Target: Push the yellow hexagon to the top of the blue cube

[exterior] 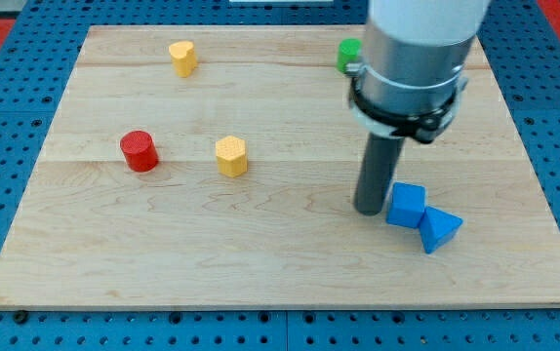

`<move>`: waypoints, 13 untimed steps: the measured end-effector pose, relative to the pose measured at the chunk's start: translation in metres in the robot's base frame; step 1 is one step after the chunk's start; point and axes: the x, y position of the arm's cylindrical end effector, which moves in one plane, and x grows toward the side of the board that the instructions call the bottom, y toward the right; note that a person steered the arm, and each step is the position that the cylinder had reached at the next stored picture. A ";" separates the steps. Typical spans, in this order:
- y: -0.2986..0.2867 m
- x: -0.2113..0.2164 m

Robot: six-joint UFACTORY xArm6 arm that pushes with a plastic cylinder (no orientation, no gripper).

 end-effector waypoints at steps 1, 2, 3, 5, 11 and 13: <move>-0.071 0.022; -0.157 0.017; -0.192 -0.028; -0.164 -0.073; -0.012 -0.085; 0.044 -0.083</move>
